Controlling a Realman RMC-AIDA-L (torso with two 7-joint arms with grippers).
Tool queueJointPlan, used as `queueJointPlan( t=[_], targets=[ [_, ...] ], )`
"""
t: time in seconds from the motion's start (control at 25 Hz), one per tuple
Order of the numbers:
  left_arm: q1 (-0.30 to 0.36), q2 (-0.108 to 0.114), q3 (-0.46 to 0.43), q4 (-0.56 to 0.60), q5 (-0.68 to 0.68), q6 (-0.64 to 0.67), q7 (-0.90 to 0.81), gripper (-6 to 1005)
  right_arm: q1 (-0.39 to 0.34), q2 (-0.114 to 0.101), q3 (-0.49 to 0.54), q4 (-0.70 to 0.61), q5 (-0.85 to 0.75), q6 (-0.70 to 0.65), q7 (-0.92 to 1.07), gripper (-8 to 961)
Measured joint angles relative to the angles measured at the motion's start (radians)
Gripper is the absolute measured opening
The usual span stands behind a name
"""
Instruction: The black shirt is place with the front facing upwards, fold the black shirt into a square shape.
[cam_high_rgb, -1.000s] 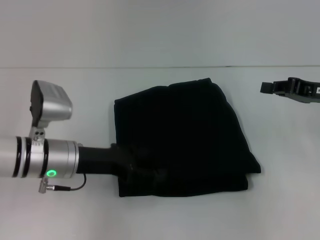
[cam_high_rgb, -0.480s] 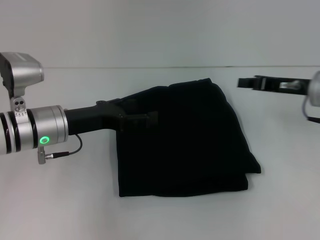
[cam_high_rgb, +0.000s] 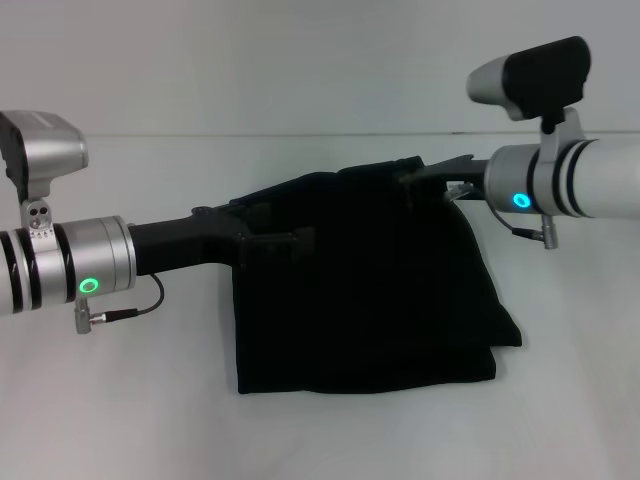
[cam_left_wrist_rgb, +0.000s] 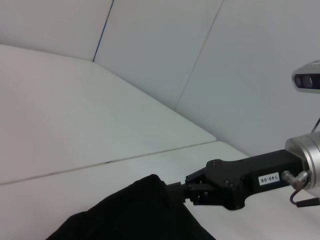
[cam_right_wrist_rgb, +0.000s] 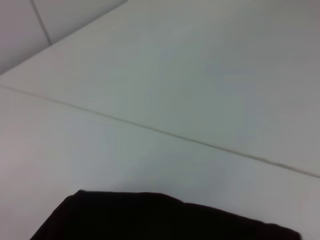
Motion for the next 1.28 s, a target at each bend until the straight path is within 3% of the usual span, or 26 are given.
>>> queueJointPlan(
  t=[0.32,0.76,1.0,1.16,1.28],
  targets=[
    [0.002,-0.003,-0.002,-0.003,0.000,-0.005,-0.003,948,0.032,0.002,-0.061,0.062,0.000,0.102,-0.003,38],
    [0.003,-0.003,-0.003,-0.016,0.002,-0.019,-0.008,948,0.062,0.003,-0.103,0.136,-0.002,0.103,-0.003,61],
    [0.005,-0.003,-0.003,-0.016,0.001,-0.019,-0.009,948,0.047,0.001,-0.102,0.119,0.002,0.112,-0.007,74],
    [0.005,-0.003,-0.003,-0.015,0.001,-0.018,-0.010,948,0.000,0.009,-0.099,0.029,0.027,0.137,-0.013,82],
    [0.005,-0.003,-0.003,-0.015,0.001,-0.017,-0.010,948,-0.040,0.003,-0.094,-0.025,0.119,0.147,-0.013,89]
  ],
)
